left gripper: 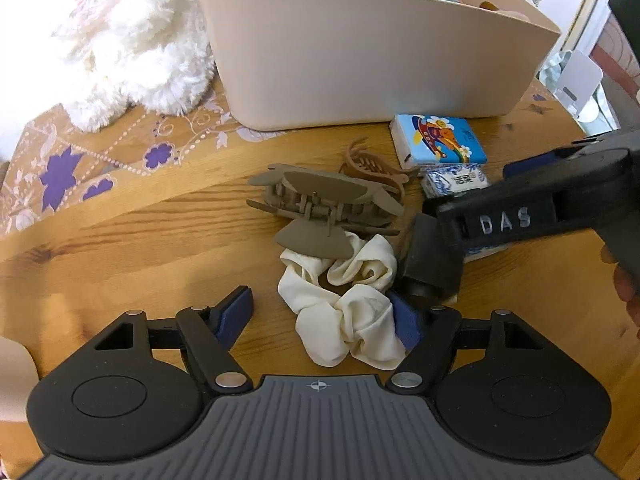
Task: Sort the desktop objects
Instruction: 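Grasp cream scrunchie with left gripper while right grasps blue tissue pack, then carry scrunchie and tissue pack into the basket and release both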
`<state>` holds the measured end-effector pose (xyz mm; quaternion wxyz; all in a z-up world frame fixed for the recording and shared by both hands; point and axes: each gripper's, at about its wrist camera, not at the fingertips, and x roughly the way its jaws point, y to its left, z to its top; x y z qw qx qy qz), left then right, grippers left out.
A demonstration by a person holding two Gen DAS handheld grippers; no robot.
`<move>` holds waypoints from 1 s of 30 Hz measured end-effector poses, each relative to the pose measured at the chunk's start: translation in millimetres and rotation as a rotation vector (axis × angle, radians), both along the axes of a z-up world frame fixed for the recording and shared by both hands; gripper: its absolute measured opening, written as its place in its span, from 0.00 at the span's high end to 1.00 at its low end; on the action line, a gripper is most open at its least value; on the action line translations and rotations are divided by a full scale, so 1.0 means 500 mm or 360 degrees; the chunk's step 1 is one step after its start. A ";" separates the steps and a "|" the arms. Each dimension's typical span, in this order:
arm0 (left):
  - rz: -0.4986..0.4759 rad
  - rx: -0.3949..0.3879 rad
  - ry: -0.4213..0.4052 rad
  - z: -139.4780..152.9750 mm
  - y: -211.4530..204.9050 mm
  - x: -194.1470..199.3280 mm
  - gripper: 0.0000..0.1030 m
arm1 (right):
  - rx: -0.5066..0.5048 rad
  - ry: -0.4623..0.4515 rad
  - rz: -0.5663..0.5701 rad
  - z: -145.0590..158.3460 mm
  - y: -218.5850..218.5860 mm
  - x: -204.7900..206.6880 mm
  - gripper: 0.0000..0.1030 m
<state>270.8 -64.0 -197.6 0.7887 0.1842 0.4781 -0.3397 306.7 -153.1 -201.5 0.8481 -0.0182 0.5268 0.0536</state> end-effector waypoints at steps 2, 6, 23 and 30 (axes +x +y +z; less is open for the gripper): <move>-0.0036 -0.0014 -0.0024 0.001 0.003 -0.002 0.38 | -0.0027 -0.0023 0.0040 0.001 0.002 -0.007 0.36; -0.0087 -0.0035 -0.0032 0.006 0.004 -0.002 0.64 | -0.0032 -0.0041 0.0093 0.008 -0.002 -0.018 0.56; -0.0184 -0.0080 -0.0021 0.056 0.038 -0.015 0.81 | 0.0055 -0.0108 0.0091 0.063 -0.064 -0.099 0.59; -0.0228 -0.0166 -0.0033 0.101 0.049 -0.025 0.82 | 0.0110 -0.0212 0.0065 0.127 -0.099 -0.125 0.59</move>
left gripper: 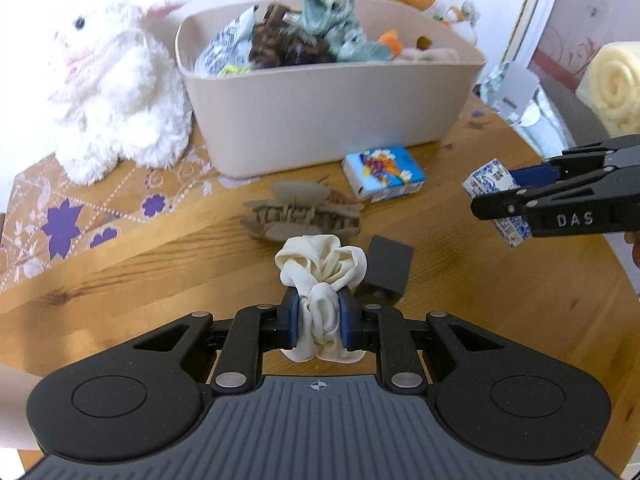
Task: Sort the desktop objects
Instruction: 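Carry scrunchie and tissue pack into the basket and release both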
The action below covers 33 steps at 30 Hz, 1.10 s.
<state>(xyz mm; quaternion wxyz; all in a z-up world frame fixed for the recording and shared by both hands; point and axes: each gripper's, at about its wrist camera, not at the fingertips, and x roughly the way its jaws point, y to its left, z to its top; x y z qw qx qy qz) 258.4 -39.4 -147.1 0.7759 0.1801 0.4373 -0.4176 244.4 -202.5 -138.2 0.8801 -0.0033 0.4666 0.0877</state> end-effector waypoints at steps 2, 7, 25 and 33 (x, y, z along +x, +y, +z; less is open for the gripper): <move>-0.0014 -0.0027 0.0000 0.016 0.002 -0.003 0.82 | 0.0009 -0.0032 0.0000 0.021 -0.013 -0.009 0.59; -0.0053 -0.0104 -0.0021 0.064 0.009 -0.004 0.82 | 0.0045 -0.0128 -0.0008 0.078 -0.035 -0.023 0.59; -0.0013 -0.0379 -0.0334 0.242 -0.050 0.077 0.82 | 0.0034 -0.0460 -0.0007 0.228 -0.056 0.042 0.58; 0.0064 -0.0412 -0.0497 0.280 -0.149 0.134 0.82 | -0.0028 -0.0579 -0.0101 0.251 -0.074 0.140 0.59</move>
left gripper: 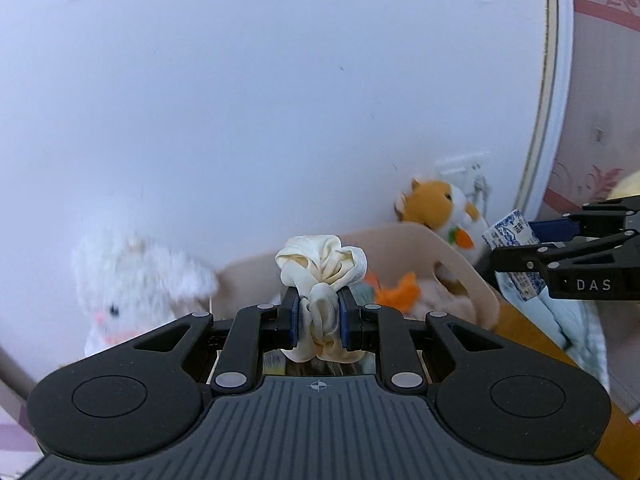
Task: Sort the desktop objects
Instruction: 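Carry scrunchie and tissue pack into the basket and release both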
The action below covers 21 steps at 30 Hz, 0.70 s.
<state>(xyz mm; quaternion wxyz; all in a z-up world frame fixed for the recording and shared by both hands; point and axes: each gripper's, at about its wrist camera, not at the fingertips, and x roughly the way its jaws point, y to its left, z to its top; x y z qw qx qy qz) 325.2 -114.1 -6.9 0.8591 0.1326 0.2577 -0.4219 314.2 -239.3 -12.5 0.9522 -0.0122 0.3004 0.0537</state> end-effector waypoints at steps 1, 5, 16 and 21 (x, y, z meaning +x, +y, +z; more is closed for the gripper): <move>0.0014 -0.0001 -0.0009 0.001 -0.013 0.006 0.82 | 0.0008 -0.0012 -0.0018 0.001 -0.003 0.013 0.59; 0.0091 0.0036 -0.0001 -0.012 -0.056 0.031 0.82 | 0.0082 -0.0002 -0.0120 -0.012 -0.010 0.070 0.59; 0.0238 0.0099 0.0157 -0.071 -0.081 0.077 0.31 | 0.0055 0.0147 -0.0297 -0.108 0.018 0.163 0.42; 0.0189 0.0102 0.0174 -0.079 -0.060 0.079 0.24 | -0.0058 0.0113 -0.0190 -0.115 0.036 0.141 0.13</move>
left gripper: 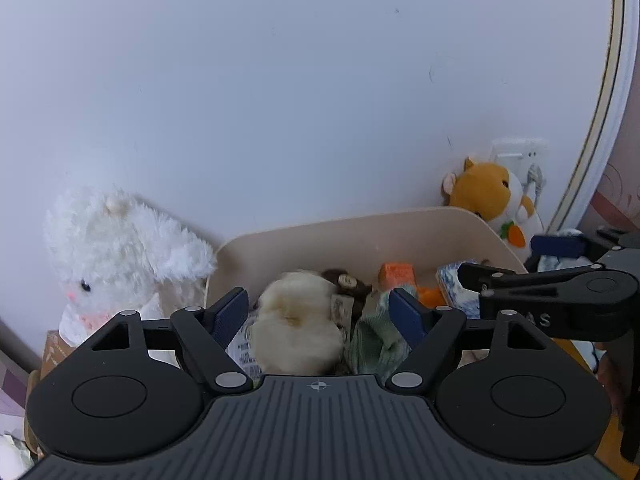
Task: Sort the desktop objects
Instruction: 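Carry scrunchie and tissue pack into the basket and release both, then move both grippers back to the claw clip and black box, then grasp beige claw clip with left gripper while right grasps black box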
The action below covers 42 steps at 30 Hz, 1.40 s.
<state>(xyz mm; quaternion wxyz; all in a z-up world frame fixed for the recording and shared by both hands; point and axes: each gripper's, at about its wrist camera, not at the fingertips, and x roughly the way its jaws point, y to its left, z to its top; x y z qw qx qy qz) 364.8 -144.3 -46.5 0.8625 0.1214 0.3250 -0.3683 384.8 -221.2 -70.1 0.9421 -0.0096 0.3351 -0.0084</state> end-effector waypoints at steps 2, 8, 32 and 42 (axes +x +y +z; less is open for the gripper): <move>-0.0024 0.0010 0.0028 -0.004 0.010 0.001 0.23 | -0.0014 -0.0017 0.0043 0.004 0.002 -0.013 0.03; -0.0071 0.0063 0.0030 -0.016 0.048 -0.017 0.23 | 0.0135 -0.0085 0.0116 0.001 -0.013 -0.084 0.00; -0.0339 0.0444 0.0237 -0.183 0.116 -0.121 0.22 | 0.0245 0.0359 0.0509 -0.184 0.086 -0.276 0.00; -0.0345 0.0493 0.0215 -0.227 0.109 -0.109 0.22 | 0.0214 0.0456 0.0601 -0.223 0.145 -0.267 0.00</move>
